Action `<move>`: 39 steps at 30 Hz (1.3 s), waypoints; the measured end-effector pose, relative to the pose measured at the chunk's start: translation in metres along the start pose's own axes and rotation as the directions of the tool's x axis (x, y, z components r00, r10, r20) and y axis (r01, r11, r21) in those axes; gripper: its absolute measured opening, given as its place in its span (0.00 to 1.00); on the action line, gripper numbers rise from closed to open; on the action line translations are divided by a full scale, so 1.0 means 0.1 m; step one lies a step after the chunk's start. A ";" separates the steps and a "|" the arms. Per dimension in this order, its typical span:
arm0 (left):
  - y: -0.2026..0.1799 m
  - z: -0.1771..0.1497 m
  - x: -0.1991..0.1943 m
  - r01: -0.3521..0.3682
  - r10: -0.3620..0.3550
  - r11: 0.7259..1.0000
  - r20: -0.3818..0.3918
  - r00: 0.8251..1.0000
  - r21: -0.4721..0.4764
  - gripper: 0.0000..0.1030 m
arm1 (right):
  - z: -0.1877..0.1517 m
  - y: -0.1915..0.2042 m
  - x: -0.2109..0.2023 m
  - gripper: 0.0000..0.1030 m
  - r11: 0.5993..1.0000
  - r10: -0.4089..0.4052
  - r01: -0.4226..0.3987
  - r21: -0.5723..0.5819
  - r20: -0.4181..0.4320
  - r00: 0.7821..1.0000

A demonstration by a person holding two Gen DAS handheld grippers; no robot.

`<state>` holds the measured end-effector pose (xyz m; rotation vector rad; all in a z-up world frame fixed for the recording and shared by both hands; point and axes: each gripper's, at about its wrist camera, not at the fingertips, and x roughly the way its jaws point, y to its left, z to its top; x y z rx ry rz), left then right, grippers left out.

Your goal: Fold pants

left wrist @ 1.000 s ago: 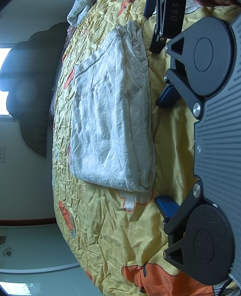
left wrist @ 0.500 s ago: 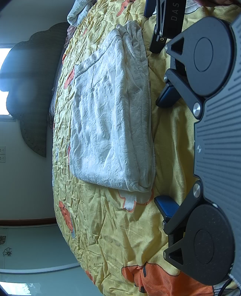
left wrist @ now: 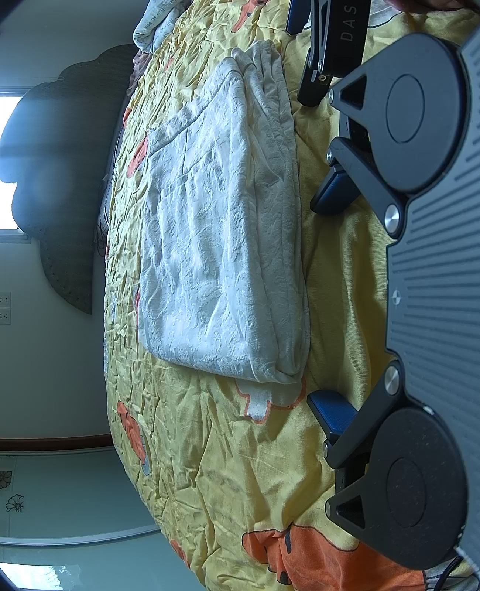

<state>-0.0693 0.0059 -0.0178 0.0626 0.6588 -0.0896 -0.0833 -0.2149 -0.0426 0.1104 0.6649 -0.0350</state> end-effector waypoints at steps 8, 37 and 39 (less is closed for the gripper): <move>0.00 0.00 0.00 0.000 0.000 1.000 0.000 1.000 0.000 1.00 | 0.00 0.00 0.00 1.00 1.000 0.000 0.000 0.001 0.000 1.000; -0.01 0.00 0.00 0.002 -0.002 1.000 -0.004 1.000 0.010 1.00 | 0.00 0.00 0.00 1.00 1.000 0.000 0.000 0.001 0.001 1.000; 0.00 -0.01 0.01 0.008 -0.008 1.000 -0.005 1.000 0.014 1.00 | 0.00 0.00 0.00 1.00 1.000 0.000 0.000 0.002 0.001 1.000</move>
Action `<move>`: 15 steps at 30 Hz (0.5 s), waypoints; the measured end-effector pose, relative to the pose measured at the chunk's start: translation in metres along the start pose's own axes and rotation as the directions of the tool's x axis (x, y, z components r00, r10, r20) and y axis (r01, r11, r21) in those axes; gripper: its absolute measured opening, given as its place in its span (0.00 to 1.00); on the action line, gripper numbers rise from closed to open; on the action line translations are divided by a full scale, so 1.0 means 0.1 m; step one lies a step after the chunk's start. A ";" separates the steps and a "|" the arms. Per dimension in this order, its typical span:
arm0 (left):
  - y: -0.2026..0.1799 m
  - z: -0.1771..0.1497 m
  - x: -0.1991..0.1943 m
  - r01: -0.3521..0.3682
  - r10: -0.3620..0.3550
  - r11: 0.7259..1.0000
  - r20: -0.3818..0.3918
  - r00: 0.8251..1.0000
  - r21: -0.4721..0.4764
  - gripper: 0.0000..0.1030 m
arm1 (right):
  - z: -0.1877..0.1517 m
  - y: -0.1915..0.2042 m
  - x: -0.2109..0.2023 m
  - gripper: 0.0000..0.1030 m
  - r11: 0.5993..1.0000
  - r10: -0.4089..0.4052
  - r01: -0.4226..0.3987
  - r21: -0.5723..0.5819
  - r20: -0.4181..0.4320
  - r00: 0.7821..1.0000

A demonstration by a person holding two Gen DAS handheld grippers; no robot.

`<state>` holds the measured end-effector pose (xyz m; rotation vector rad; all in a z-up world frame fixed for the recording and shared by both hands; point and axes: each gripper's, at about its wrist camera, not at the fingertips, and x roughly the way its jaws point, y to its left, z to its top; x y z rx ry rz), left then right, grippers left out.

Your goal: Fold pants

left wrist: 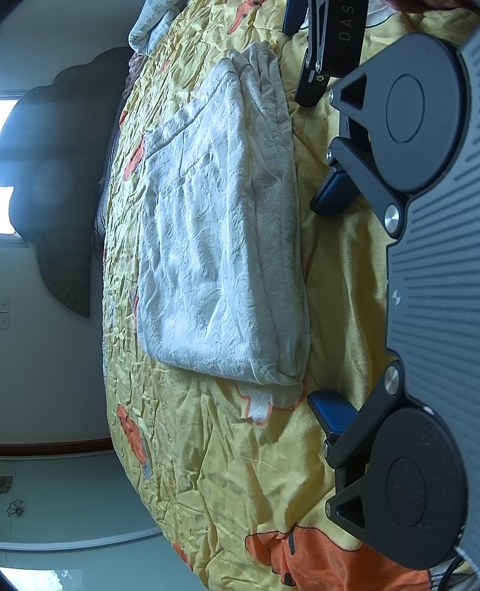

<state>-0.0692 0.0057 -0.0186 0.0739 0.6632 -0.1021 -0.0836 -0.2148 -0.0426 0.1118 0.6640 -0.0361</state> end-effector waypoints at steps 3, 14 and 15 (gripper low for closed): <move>0.01 0.00 0.00 0.002 -0.002 1.000 -0.001 1.000 0.005 1.00 | 0.00 0.00 0.00 1.00 1.000 0.000 0.000 0.000 0.000 1.000; 0.01 -0.02 -0.02 -0.021 0.021 1.000 0.006 1.000 -0.001 1.00 | 0.00 0.00 0.00 1.00 1.000 0.000 0.000 0.000 0.000 1.000; 0.01 -0.02 -0.02 -0.020 0.020 1.000 0.006 1.000 0.000 1.00 | 0.00 0.00 0.00 1.00 1.000 0.000 0.000 0.000 0.000 1.000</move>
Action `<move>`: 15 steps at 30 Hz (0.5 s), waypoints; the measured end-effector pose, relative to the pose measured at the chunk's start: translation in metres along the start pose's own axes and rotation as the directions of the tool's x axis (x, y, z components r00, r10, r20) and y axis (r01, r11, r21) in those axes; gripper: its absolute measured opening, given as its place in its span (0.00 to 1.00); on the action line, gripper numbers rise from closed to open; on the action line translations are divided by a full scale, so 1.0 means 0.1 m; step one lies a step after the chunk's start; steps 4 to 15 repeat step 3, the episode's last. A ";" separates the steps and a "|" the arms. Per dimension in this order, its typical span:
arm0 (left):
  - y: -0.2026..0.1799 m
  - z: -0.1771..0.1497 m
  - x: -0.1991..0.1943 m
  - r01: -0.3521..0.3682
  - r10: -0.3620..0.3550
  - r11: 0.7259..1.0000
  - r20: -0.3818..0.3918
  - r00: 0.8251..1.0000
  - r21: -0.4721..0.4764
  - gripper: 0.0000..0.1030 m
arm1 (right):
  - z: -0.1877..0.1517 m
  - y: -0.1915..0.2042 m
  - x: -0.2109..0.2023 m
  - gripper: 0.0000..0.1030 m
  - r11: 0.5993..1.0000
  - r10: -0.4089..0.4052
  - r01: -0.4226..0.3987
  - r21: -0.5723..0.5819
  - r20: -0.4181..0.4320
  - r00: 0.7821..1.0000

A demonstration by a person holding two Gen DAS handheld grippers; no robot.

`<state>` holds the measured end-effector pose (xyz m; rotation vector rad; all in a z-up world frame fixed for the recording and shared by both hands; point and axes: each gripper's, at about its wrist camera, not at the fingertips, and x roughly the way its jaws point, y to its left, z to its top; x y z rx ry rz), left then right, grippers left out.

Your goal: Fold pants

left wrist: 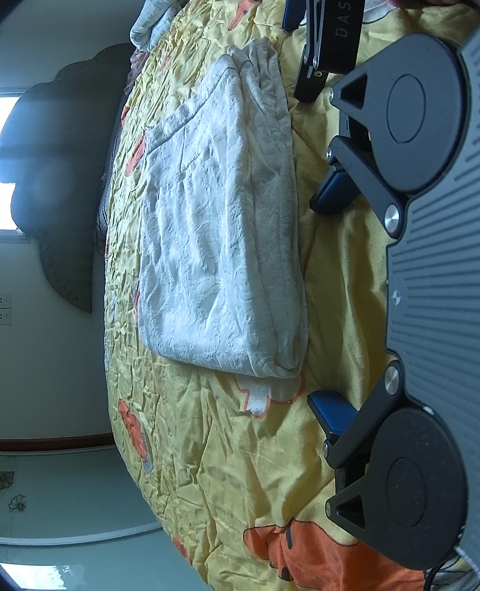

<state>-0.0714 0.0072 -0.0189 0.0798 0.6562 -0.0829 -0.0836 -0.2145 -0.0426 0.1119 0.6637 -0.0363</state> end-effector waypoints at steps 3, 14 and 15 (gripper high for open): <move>-0.02 0.01 0.01 -0.004 0.004 1.000 0.000 1.000 -0.001 1.00 | 0.00 0.00 0.00 1.00 1.000 0.000 0.000 0.000 0.000 1.000; -0.02 0.01 0.01 -0.004 0.004 1.000 0.000 1.000 -0.001 1.00 | 0.00 0.00 0.00 1.00 1.000 0.000 0.000 0.000 0.000 1.000; -0.02 0.01 0.01 -0.004 0.004 1.000 0.000 1.000 -0.001 1.00 | 0.00 0.00 0.00 1.00 1.000 0.000 0.000 0.000 0.000 1.000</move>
